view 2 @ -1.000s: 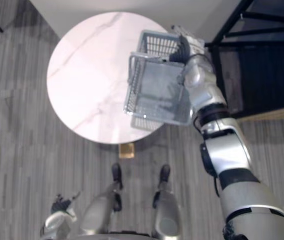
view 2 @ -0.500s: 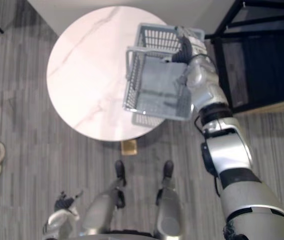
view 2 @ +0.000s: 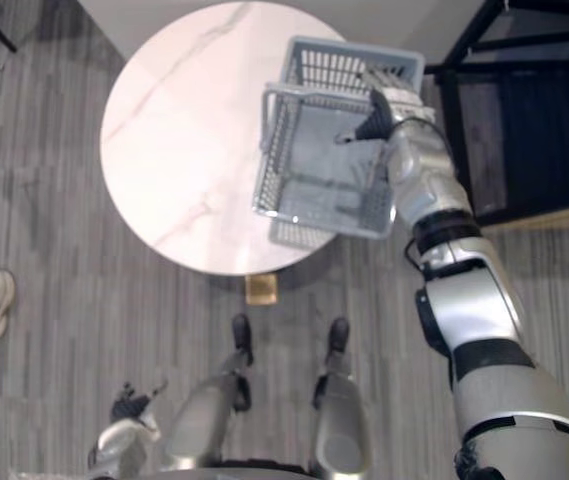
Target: Pick vegetable in the basket
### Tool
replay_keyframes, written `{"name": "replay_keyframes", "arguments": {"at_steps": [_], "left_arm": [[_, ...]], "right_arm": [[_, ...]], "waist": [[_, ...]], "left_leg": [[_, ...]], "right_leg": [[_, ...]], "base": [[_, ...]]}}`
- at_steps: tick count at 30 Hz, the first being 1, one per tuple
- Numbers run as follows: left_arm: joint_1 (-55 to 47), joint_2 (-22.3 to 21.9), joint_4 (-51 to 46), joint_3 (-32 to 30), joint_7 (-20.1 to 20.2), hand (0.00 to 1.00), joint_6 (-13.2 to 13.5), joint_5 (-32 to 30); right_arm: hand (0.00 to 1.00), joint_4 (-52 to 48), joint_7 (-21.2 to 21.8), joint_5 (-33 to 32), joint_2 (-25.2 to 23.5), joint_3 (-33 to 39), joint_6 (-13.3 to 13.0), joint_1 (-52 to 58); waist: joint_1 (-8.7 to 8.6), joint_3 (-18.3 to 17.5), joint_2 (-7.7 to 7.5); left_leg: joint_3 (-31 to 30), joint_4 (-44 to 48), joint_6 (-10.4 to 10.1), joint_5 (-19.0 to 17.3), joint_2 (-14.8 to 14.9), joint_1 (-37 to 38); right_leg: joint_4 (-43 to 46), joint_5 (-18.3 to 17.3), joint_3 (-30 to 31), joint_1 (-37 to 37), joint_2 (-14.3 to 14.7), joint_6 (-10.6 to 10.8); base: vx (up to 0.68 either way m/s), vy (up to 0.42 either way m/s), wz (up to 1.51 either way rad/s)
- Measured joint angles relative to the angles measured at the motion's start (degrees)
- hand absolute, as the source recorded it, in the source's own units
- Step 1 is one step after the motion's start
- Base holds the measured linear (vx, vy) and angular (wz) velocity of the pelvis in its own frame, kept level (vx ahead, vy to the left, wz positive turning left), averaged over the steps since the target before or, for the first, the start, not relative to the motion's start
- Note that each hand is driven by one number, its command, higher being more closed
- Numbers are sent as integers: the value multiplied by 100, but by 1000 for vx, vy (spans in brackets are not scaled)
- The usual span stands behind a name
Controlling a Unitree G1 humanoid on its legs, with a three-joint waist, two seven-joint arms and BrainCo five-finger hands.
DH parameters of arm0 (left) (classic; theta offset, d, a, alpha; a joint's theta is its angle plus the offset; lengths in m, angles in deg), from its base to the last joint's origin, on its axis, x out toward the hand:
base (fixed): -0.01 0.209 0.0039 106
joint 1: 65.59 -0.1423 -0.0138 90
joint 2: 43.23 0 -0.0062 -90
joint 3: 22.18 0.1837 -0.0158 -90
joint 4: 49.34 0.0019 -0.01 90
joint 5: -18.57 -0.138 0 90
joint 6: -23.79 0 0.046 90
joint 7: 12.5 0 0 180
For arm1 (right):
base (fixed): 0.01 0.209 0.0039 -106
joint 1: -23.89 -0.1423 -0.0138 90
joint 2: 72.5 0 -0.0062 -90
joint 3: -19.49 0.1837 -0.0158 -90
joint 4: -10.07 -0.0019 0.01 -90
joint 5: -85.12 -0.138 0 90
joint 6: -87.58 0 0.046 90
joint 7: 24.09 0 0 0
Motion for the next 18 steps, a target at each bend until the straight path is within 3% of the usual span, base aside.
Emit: {"name": "replay_keyframes", "arguments": {"at_steps": [12,13,18], "left_arm": [[-1,2,6,213,8,0,6,38],[-1,-4,-7,233,12,0,6,39],[-1,1,-7,266,10,0,6,47]], "right_arm": [[0,373,64,160,225,-378,-93,-313],[100,373,118,187,218,-388,-95,-336],[100,478,119,377,206,-500,-95,-487]], "waist": [[94,1,2],[144,1,2],[192,1,1]], "left_leg": [[-259,-7,-9,128,22,-184],[-270,-8,-11,137,25,-188],[-389,-9,-21,196,28,-265]], "right_leg": [[-2,-1,-243,-25,12,0],[-2,-1,-250,-24,14,0],[-3,0,-368,-23,10,0]], "base": [[2,7,10],[10,7,9],[11,12,12]]}}
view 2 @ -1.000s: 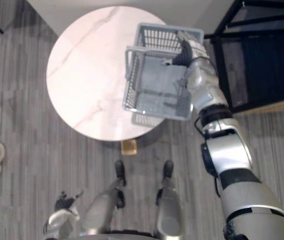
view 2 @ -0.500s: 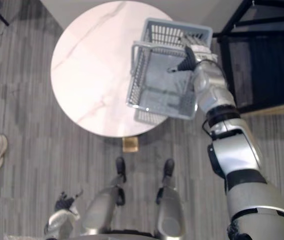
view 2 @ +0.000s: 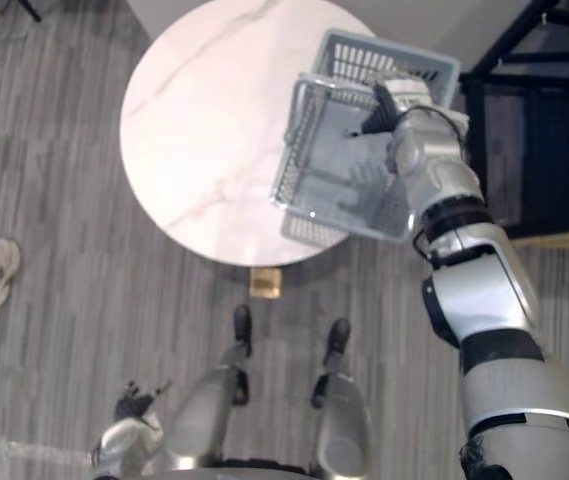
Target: Pick vegetable in the basket
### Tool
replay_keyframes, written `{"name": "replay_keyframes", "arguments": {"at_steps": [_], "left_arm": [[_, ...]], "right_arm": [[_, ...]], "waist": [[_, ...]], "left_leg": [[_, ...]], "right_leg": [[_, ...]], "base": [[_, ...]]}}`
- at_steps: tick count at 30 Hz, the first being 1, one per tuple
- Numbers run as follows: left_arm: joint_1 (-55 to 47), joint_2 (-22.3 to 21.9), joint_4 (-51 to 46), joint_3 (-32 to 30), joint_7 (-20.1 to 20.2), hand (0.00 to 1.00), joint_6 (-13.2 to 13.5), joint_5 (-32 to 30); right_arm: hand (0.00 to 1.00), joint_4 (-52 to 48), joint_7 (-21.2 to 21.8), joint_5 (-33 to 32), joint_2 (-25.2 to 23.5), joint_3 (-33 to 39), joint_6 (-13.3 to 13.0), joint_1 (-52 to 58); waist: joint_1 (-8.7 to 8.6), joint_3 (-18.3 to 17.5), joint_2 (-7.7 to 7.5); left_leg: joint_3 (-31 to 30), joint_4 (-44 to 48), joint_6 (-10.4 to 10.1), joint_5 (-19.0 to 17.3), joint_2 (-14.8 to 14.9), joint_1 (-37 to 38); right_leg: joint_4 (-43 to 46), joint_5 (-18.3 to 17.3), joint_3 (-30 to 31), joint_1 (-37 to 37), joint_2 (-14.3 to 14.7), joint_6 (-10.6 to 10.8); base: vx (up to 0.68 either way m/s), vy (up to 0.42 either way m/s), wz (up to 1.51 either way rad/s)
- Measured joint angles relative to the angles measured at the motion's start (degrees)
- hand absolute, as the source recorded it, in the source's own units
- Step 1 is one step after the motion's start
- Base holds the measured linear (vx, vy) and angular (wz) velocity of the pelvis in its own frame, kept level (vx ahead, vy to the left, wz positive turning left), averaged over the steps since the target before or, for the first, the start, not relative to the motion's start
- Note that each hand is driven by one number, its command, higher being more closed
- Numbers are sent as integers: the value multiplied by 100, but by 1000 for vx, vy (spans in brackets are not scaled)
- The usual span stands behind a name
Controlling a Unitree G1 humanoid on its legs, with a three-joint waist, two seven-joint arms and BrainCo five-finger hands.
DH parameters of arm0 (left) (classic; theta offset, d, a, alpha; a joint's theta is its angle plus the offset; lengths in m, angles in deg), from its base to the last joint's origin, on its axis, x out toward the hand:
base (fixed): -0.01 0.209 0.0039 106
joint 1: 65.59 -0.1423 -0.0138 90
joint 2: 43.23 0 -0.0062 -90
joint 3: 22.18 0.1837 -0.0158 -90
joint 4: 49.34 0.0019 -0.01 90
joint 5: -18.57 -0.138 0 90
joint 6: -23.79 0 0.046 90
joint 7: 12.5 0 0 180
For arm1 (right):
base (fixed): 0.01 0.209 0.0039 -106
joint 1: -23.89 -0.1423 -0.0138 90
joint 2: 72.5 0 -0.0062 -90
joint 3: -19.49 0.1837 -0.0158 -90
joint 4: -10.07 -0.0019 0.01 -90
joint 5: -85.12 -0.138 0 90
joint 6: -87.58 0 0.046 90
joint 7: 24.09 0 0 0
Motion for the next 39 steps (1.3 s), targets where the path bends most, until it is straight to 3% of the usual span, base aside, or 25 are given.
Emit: {"name": "replay_keyframes", "arguments": {"at_steps": [8,19,25,29,34,39], "left_arm": [[1,0,-55,74,-21,0,1,-1],[2,0,-100,180,-31,0,-5,-4],[3,2,-90,170,-37,0,-81,-38],[2,41,-17,-52,-41,0,-157,-138],[-11,185,178,-182,-62,0,-280,-370],[-66,178,239,-180,-78,0,-398,-634]], "right_arm": [[100,110,17,215,-49,-106,37,-68],[100,245,127,213,-165,-126,-17,-60],[100,-30,213,417,-165,-590,-44,213],[100,-995,391,441,-141,-1233,-169,503],[100,-2787,637,103,57,-1968,-729,1457],[100,-3891,771,-648,258,-2142,-1006,2262]], "waist": [[101,0,-1],[96,-6,-13],[77,-30,-59],[-50,-126,-229],[-246,-691,-618],[-383,-1176,-730]], "left_leg": [[-18,0,-12,36,18,-5],[28,2,-68,104,89,28],[163,0,-88,89,197,309],[292,0,-128,59,266,490],[506,0,-245,-33,406,779],[693,0,-287,-125,448,1003]], "right_leg": [[2,1,-12,6,14,-1],[11,38,7,22,69,-52],[15,39,121,226,148,-54],[1,39,268,320,224,-54],[-99,36,469,511,375,-56],[-171,26,655,642,438,-66]], "base": [[1,2,0],[0,-1,-1],[5,-16,-12],[9,-10,-22],[44,-28,-23],[29,-7,-19]]}}
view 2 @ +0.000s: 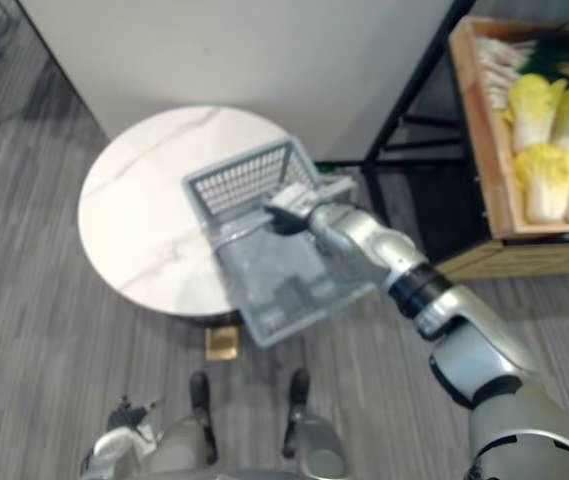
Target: Pick vegetable in the basket
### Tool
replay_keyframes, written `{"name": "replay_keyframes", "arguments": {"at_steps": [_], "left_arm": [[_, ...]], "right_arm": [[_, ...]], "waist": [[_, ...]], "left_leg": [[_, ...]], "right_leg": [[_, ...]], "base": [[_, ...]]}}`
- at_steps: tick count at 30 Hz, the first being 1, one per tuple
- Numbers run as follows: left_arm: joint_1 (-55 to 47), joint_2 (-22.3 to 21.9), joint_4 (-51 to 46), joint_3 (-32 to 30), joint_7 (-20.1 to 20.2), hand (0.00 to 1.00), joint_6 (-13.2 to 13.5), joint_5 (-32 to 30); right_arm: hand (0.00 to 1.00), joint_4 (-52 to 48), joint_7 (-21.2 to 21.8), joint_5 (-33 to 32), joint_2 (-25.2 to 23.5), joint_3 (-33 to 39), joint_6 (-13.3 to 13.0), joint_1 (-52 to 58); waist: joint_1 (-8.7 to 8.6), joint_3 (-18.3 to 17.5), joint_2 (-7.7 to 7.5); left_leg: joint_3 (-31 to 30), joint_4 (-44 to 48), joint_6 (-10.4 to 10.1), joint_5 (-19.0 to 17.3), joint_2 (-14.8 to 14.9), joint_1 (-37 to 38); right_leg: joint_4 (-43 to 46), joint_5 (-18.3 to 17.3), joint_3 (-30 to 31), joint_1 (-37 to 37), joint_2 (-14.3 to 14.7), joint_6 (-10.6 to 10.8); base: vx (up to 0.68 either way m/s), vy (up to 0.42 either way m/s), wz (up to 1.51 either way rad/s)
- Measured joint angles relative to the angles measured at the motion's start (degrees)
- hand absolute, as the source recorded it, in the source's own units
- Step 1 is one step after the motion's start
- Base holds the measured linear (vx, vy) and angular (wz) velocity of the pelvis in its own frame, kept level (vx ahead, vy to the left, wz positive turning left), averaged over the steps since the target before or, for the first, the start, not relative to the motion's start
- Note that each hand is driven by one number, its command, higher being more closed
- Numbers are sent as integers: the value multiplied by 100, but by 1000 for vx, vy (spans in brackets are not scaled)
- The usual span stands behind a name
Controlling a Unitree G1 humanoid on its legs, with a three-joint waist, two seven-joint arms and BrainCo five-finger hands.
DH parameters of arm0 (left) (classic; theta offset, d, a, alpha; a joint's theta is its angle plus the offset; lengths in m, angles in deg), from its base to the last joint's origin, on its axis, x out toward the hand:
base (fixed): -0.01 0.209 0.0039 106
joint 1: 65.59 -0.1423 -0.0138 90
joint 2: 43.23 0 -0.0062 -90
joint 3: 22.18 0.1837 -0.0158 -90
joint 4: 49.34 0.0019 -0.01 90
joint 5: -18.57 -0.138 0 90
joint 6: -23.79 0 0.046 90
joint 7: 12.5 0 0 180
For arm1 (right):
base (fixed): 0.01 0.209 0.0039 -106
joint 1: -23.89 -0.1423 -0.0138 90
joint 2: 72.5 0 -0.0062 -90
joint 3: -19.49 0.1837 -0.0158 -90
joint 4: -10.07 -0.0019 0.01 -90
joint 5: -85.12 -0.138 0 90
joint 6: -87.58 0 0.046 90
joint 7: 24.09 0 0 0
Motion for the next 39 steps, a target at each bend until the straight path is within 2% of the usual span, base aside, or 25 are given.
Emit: {"name": "replay_keyframes", "arguments": {"at_steps": [1,4,7,12,15,19,21,23,25,27,28,29,30,31,32,33,34,35,38,39], "left_arm": [[-34,-3,2,2,-4,0,-53,-136],[-74,6,11,1,-20,0,-113,-182],[-203,6,72,2,-25,0,-122,-375],[-264,-1,233,-57,-37,0,-208,-529],[-329,1,244,-100,-22,0,-230,-579],[-508,-6,235,-109,62,0,-243,-627],[-592,8,263,-116,78,0,-247,-634],[-667,36,412,-136,121,0,-316,-776],[-740,52,439,-135,201,0,-362,-898],[-822,88,422,-120,229,0,-363,-1060],[-813,146,400,-105,229,0,-365,-1110],[-818,275,341,-94,262,0,-365,-1281],[-811,372,305,-64,288,0,-367,-1337],[-771,456,333,138,349,0,-368,-1590],[-684,487,352,115,352,0,-362,-1753],[-679,490,387,154,338,0,-367,-1745],[-675,490,407,222,341,0,-367,-1738],[-685,506,413,396,349,0,-363,-1712],[-602,498,412,481,412,0,-358,-1630],[-565,502,395,484,458,0,-350,-1628]], "right_arm": [[100,-373,4,-182,149,0,-44,304],[100,-760,21,-503,397,1,-150,784],[100,-1043,24,-583,642,9,-165,1273],[100,-1215,28,-593,1146,161,-196,2102],[100,-1309,34,-626,1411,627,-265,2687],[100,-1480,27,-739,1837,1479,-355,4064],[100,-1471,12,-704,1831,1823,-370,4603],[100,-1484,-167,-632,1748,2460,-365,5343],[100,-1762,-329,-474,1554,3121,-362,6060],[100,-1999,-460,-256,1377,3446,-366,6448],[100,-2026,-461,-188,1272,3474,-361,6539],[100,-2073,-459,-11,1129,3507,-318,6614],[100,-2077,-440,7,1020,3491,-282,6593],[100,-2076,-415,151,893,3427,-190,6589],[100,-2053,-417,212,728,3276,-128,6349],[100,-2062,-434,256,688,3264,-134,6127],[100,-2059,-458,260,699,3265,-140,6078],[100,-2056,-477,367,685,3264,-155,6024],[100,-2056,-493,507,555,3231,-163,5879],[100,-2054,-493,642,547,3137,-169,5786]], "waist": [[-36,-169,11],[-93,-321,8],[-175,-462,3],[-207,-580,41],[-305,-626,80],[-324,-717,197],[-350,-723,211],[-457,-691,202],[-565,-661,158],[-700,-656,106],[-810,-660,62],[-898,-658,-43],[-917,-643,-148],[-940,-646,-80],[-839,-487,-39],[-833,-440,-8],[-824,-432,14],[-749,-460,-29],[-630,-530,-130],[-622,-544,-151]], "left_leg": [[50,0,-5,-15,-2,13],[128,-1,2,-33,3,99],[184,-1,-5,-53,-2,141],[277,-2,3,-69,-16,198],[260,0,4,-68,-30,224],[203,6,-8,-161,-57,386],[194,459,-6,-433,10,245],[139,1351,36,-885,122,4],[197,1552,25,-1033,132,50],[486,1676,65,-1106,119,-42],[725,1933,151,-1196,140,-279],[1002,2303,220,-1358,162,-566],[1187,2431,254,-1405,105,-635],[1554,2004,391,-1416,44,-508],[2272,1725,727,-1314,204,-232],[2748,1693,726,-1312,423,-51],[2980,1623,723,-1293,473,66],[3447,1487,727,-1255,519,295],[4292,1461,689,-1227,633,456],[4660,1476,667,-1176,693,454]], "right_leg": [[-53,6,48,5,6,-2],[-56,10,119,46,18,4],[-112,32,180,75,20,26],[-129,62,275,81,19,35],[-131,64,255,122,5,32],[-114,20,208,324,-26,-1],[182,-148,242,234,-67,29],[660,-382,270,162,-79,14],[809,-478,351,149,-102,38],[811,-432,636,-73,-114,116],[804,-355,896,-363,-108,227],[763,-284,1161,-666,-131,264],[698,-299,1263,-785,-179,252],[180,-367,733,-644,-308,51],[1212,-514,-286,-950,-467,-805],[2385,-753,-1123,-1020,-585,-1164],[2720,-815,-1437,-907,-670,-1210],[3019,-869,-1817,-575,-863,-1121],[3166,-851,-1946,-97,-1225,-1002],[3002,-718,-1961,58,-1383,-805]], "base": [[11,1,-23],[9,3,-13],[7,4,-13],[4,3,-9],[10,3,3],[25,14,9],[6,20,-4],[-5,7,-2],[-42,50,-18],[-78,86,-67],[-126,127,-111],[-159,170,-121],[-157,197,-139],[-206,227,-191],[-224,236,-251],[-175,173,-230],[-104,147,-212],[-100,120,-188],[-102,10,-178],[-75,-95,-153]]}}
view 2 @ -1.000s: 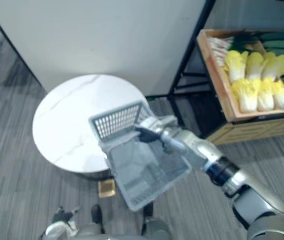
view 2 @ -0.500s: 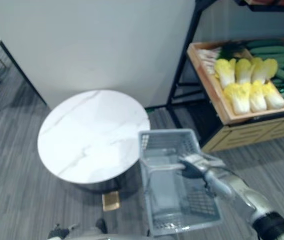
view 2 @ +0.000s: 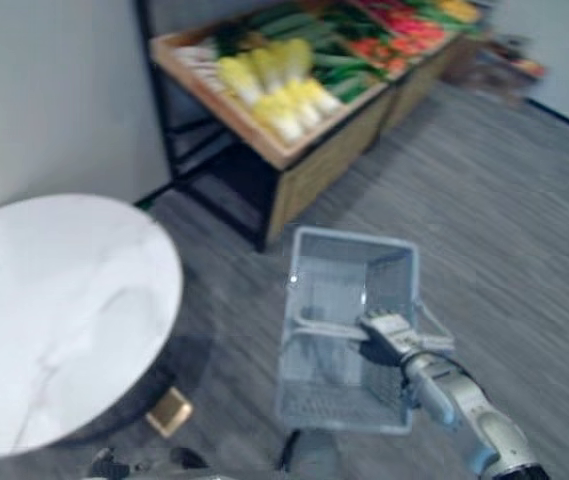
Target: Pick vegetable in the basket
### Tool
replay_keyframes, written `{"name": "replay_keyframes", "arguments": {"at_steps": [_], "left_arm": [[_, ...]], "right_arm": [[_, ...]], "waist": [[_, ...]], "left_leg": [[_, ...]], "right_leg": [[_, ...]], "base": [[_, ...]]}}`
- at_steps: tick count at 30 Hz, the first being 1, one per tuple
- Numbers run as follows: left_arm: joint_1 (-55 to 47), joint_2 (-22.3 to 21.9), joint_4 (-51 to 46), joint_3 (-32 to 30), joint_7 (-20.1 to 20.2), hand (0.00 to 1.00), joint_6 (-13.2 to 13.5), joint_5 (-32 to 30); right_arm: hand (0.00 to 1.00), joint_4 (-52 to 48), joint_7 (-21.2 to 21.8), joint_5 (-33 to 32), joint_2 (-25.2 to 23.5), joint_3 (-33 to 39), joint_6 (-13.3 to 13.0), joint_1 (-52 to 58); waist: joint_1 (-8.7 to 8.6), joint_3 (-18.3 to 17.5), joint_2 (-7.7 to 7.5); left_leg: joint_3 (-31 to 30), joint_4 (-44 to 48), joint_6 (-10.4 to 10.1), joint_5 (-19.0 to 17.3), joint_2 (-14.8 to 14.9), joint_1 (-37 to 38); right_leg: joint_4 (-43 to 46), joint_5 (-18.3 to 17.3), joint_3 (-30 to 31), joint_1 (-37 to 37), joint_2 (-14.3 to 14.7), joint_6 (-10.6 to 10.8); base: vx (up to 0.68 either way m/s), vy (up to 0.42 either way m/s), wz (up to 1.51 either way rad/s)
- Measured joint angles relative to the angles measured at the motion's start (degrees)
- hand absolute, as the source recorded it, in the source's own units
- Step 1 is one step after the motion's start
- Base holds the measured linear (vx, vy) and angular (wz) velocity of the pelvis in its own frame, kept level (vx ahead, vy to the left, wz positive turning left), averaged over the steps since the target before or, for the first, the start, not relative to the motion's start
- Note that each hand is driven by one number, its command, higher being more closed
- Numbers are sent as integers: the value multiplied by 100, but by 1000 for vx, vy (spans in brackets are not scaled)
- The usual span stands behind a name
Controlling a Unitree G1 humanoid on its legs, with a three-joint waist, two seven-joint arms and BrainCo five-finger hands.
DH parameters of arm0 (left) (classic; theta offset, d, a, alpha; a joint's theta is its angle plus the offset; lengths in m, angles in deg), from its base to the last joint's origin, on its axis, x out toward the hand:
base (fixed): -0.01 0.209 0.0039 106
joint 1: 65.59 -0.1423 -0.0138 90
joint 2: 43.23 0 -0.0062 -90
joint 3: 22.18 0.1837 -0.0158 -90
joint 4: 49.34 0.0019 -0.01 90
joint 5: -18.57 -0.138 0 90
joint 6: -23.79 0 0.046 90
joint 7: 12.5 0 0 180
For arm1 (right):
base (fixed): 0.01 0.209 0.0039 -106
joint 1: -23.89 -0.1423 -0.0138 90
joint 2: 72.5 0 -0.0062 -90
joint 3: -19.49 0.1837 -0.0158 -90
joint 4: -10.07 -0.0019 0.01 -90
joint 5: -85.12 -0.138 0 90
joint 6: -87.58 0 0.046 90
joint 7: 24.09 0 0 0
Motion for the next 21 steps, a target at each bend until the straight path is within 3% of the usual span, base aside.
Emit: {"name": "replay_keyframes", "arguments": {"at_steps": [1,2,3,6,8,9,10,12,13,14,15,17,19,20,21], "left_arm": [[27,3,-9,-9,1,0,5,5],[66,11,-4,-15,-1,0,0,10],[111,7,11,-28,-1,0,-3,9],[132,-97,65,-122,-1,0,-13,-3],[167,-301,60,-140,-5,0,-12,-38],[165,-321,59,-140,-7,0,-13,-53],[164,-314,38,-141,-17,0,-17,-65],[155,-302,7,-151,-34,0,-11,-60],[141,-306,-14,-205,-59,0,3,-60],[123,-326,-2,-251,-82,0,29,-62],[89,-342,-1,-255,-95,0,34,-62],[-185,-419,33,-336,-154,0,46,-22],[-295,-438,34,-352,-152,0,60,2],[-333,-447,35,-364,-143,0,71,3],[-330,-440,34,-360,-132,0,85,2]], "right_arm": [[100,0,-1,8,-15,-41,1,-26],[100,-2,-1,26,-64,-62,11,-45],[100,-1,-2,124,-96,-81,31,-44],[100,33,-61,217,-95,-53,97,42],[100,30,-162,210,-109,276,195,348],[100,28,-189,202,-131,356,208,426],[100,-30,-195,192,-165,484,207,636],[100,-47,-200,202,-169,465,188,718],[100,-46,-201,206,-167,398,170,690],[100,-38,-206,203,-167,311,173,622],[100,-20,-212,198,-175,234,173,580],[100,24,-215,156,-200,-258,168,447],[100,157,-205,154,-295,-500,167,441],[100,193,-209,155,-378,-516,191,390],[100,189,-209,149,-367,-510,188,355]], "waist": [[5,-8,-13],[-1,-48,-69],[-5,-52,-62],[-8,-170,170],[-92,-240,493],[-142,-249,531],[-172,-253,544],[-129,-239,509],[-74,-193,432],[11,-190,460],[36,-185,474],[132,-179,491],[232,-171,435],[319,-206,413],[309,-239,464]], "left_leg": [[250,23,-10,45,42,-7],[492,107,-22,107,113,-66],[720,131,-41,214,171,-91],[968,214,-133,415,372,-142],[752,655,-134,558,834,-150],[615,853,-126,627,989,-147],[262,1378,-137,930,1334,-95],[-356,1786,-129,1340,1489,-78],[-1190,2047,-218,1579,1446,-197],[-2296,2322,-512,1174,1100,-416],[-2807,2399,-559,899,840,-508],[-4289,2085,-551,78,-166,-614],[-4833,1477,-492,-186,-595,-443],[-5174,1020,-569,-252,-746,-130],[-5274,836,-590,-257,-812,-37]], "right_leg": [[-301,130,-32,134,-99,196],[-993,310,-111,320,-134,710],[-1602,231,-221,422,23,1000],[-2531,214,-294,542,420,1027],[-2849,205,-403,798,771,1011],[-2860,182,-445,895,838,972],[-2831,115,-417,1090,919,866],[-2791,55,-182,1179,951,785],[-2769,18,197,1194,909,752],[-2766,-27,667,1072,830,736],[-2746,-64,887,982,823,675],[-2698,-31,1709,688,949,645],[-2643,-30,2105,647,1055,648],[-2629,-11,2352,568,1085,696],[-2662,17,2422,519,1088,761]], "base": [[-95,-190,-166],[-104,-288,-138],[-144,-424,-128],[-121,-402,-78],[-74,-335,-15],[-66,-208,8],[-68,-138,-7],[-111,-151,-60],[-115,-97,-138],[-69,-14,-150],[-71,76,-178],[-51,107,-177],[-5,123,-135],[32,148,-108],[41,120,-60]]}}
